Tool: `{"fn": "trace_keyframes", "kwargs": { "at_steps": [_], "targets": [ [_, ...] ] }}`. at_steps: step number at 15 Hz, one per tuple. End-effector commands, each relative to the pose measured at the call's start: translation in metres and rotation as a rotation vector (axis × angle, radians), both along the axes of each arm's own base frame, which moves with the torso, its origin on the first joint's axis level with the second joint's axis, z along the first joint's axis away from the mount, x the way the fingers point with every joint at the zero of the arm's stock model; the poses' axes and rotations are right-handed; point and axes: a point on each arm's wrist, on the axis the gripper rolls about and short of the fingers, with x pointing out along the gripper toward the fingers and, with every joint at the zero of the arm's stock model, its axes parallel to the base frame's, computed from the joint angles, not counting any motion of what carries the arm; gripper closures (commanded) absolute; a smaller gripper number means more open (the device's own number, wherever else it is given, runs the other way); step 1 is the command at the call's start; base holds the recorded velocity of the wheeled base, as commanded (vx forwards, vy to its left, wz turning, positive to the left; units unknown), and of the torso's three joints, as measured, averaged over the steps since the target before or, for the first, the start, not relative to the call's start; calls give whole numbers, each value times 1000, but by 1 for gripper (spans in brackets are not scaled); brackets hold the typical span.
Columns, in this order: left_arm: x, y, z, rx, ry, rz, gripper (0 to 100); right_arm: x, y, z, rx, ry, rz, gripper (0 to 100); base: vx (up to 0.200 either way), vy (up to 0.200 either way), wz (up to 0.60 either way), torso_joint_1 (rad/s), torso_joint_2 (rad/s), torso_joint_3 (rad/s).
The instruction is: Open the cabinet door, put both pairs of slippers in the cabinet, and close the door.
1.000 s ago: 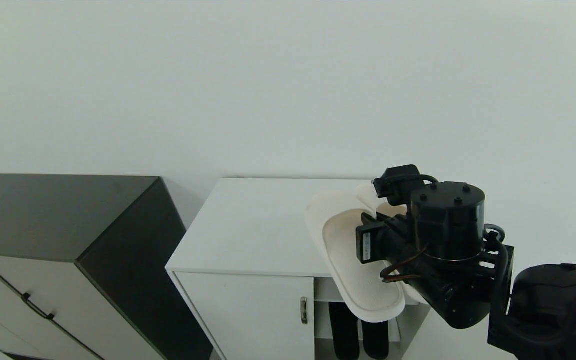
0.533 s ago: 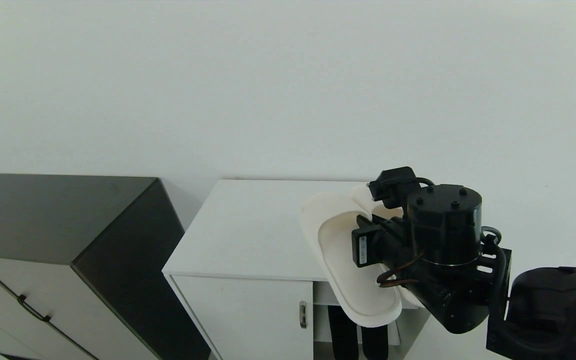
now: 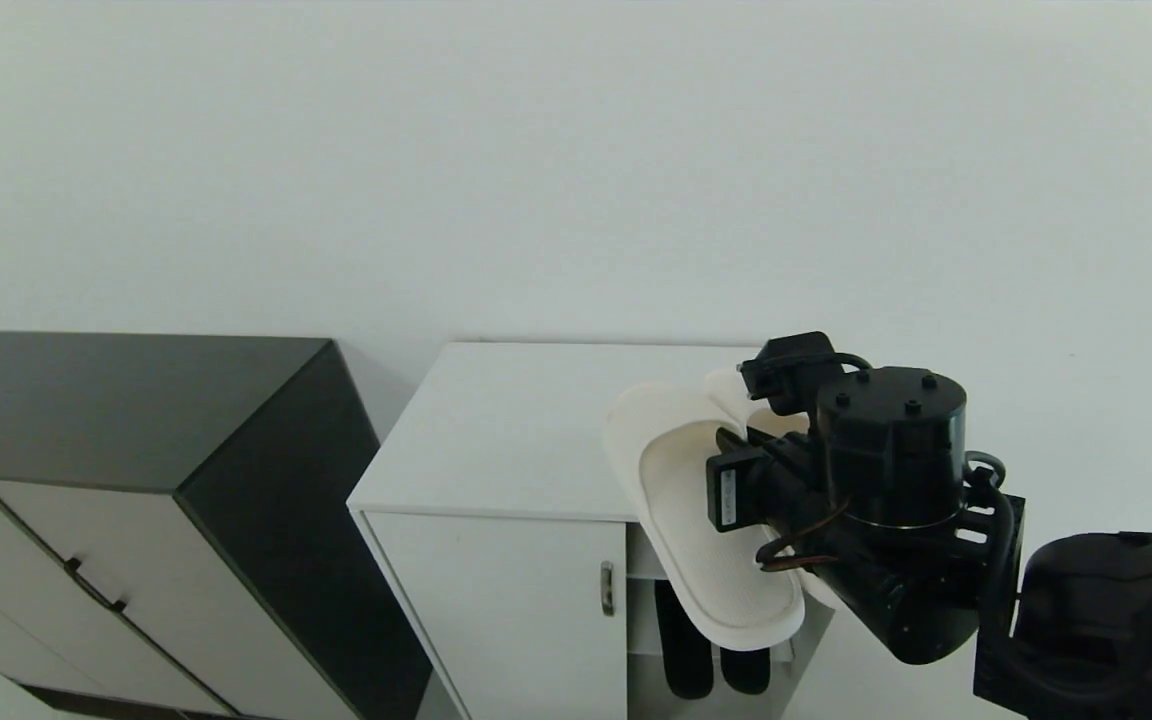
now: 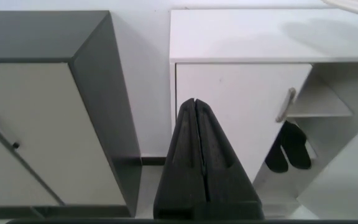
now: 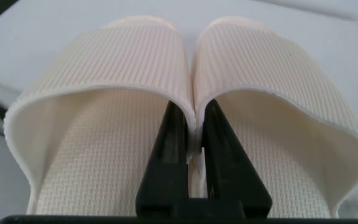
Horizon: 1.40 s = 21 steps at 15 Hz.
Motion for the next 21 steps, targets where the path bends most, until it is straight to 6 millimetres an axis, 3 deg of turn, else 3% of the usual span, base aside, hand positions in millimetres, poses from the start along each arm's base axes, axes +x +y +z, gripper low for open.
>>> {"fn": "trace_keyframes", "kwargs": {
  "at_steps": [1,12,21],
  "targets": [
    [0,0,0,0,1,0,100,1,0,-1,-3,2,-2,100,-200,0,0,-7,-2,2],
    [0,0,0,-2,1,0,100,-1,-2,-4,-12,10,-2,100,-200,0,0,2,1,1],
    [0,0,0,-2,1,0,100,-1,-8,-9,-28,17,-11,100,0,0,0,0,0,0]
  ]
}}
